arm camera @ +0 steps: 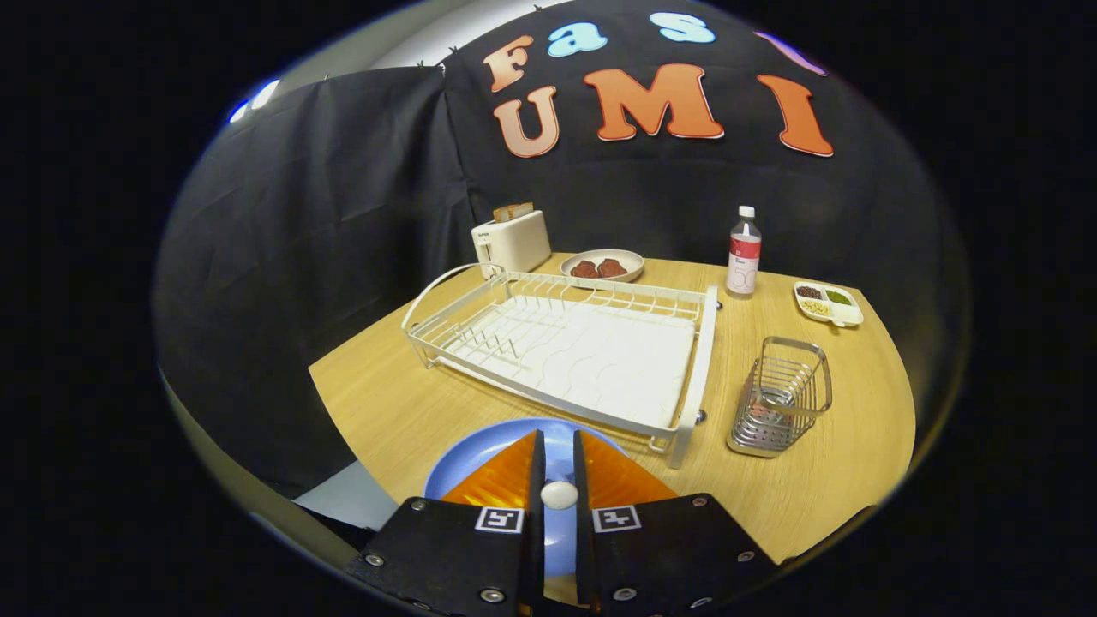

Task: Take the plate from the dish rack, then take the spoon from the basket and place it into the plate.

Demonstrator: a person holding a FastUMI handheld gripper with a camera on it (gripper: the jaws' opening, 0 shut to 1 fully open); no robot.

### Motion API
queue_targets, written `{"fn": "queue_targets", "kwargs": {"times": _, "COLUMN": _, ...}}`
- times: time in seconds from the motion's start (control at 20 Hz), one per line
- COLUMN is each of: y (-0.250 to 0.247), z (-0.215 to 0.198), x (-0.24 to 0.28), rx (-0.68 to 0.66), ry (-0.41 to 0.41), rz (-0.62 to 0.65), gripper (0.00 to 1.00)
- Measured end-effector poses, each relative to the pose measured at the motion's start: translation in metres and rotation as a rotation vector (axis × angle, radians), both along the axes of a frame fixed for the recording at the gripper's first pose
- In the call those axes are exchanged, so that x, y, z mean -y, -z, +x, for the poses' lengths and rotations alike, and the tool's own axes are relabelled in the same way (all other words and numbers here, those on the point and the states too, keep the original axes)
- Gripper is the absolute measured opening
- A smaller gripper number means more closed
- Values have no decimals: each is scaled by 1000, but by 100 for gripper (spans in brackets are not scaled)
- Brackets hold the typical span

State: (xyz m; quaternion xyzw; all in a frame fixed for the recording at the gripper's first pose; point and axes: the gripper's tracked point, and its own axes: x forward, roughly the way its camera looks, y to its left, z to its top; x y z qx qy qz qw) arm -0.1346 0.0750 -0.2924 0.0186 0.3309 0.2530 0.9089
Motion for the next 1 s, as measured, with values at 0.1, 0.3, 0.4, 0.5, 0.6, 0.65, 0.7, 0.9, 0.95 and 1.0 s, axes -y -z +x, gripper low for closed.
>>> {"fn": "queue_targets", "kwargs": {"times": 0.1, "y": 15, "z": -6, "x": 7, "rx": -30, "ry": 7, "rz": -34, "gripper": 15}}
{"fn": "queue_targets", "kwargs": {"times": 0.3, "y": 37, "z": -17, "x": 13, "rx": -93, "ry": 7, "rz": -86, "gripper": 17}}
{"fn": "queue_targets", "kwargs": {"times": 0.4, "y": 40, "z": -19, "x": 15, "rx": -102, "ry": 4, "rz": -100, "gripper": 18}}
{"fn": "queue_targets", "kwargs": {"times": 0.5, "y": 44, "z": -20, "x": 18, "rx": -117, "ry": 2, "rz": -109, "gripper": 19}}
{"fn": "queue_targets", "kwargs": {"times": 0.6, "y": 48, "z": -17, "x": 27, "rx": -137, "ry": 18, "rz": -132, "gripper": 23}}
{"fn": "queue_targets", "kwargs": {"times": 0.65, "y": 42, "z": -14, "x": 30, "rx": -133, "ry": 31, "rz": -131, "gripper": 29}}
{"fn": "queue_targets", "kwargs": {"times": 0.7, "y": 34, "z": -9, "x": 32, "rx": -120, "ry": 48, "rz": -122, "gripper": 32}}
{"fn": "queue_targets", "kwargs": {"times": 0.9, "y": -21, "z": 24, "x": 43, "rx": -26, "ry": 134, "rz": -66, "gripper": 45}}
{"fn": "queue_targets", "kwargs": {"times": 0.95, "y": -37, "z": 32, "x": 46, "rx": 8, "ry": 152, "rz": -54, "gripper": 50}}
{"fn": "queue_targets", "kwargs": {"times": 1.0, "y": -54, "z": 42, "x": 50, "rx": 43, "ry": 169, "rz": -45, "gripper": 53}}
